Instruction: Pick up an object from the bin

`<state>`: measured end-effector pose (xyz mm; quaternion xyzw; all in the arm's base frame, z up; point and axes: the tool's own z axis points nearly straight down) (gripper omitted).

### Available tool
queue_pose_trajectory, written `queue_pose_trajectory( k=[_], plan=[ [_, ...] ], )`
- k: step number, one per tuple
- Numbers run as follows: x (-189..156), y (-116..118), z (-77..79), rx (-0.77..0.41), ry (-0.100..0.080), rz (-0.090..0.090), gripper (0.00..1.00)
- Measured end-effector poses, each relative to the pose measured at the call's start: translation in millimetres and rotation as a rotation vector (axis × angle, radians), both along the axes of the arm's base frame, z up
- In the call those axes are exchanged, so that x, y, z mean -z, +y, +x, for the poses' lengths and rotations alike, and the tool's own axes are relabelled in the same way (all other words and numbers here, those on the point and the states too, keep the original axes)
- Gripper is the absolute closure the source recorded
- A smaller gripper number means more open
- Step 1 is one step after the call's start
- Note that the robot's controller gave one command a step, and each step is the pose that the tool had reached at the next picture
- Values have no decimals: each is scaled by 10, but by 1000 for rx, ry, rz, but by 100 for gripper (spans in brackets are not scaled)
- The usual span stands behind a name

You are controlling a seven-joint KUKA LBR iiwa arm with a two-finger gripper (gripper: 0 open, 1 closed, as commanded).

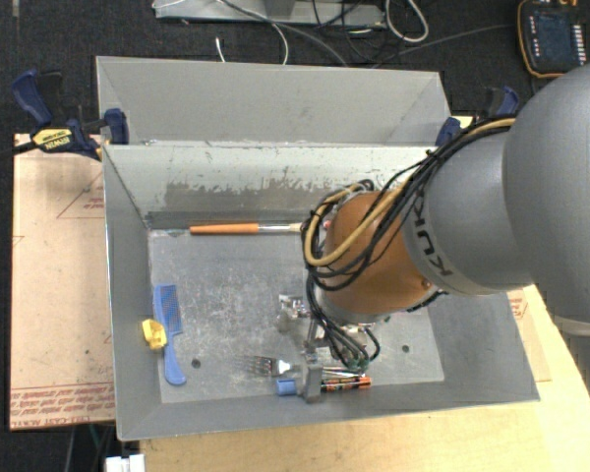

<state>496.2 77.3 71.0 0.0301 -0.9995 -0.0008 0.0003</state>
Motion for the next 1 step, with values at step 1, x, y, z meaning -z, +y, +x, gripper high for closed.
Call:
queue_pose_trajectory(
  k=[1],
  plan=[
    [-670,3,-165,-96,-14,7,0]
  ],
)
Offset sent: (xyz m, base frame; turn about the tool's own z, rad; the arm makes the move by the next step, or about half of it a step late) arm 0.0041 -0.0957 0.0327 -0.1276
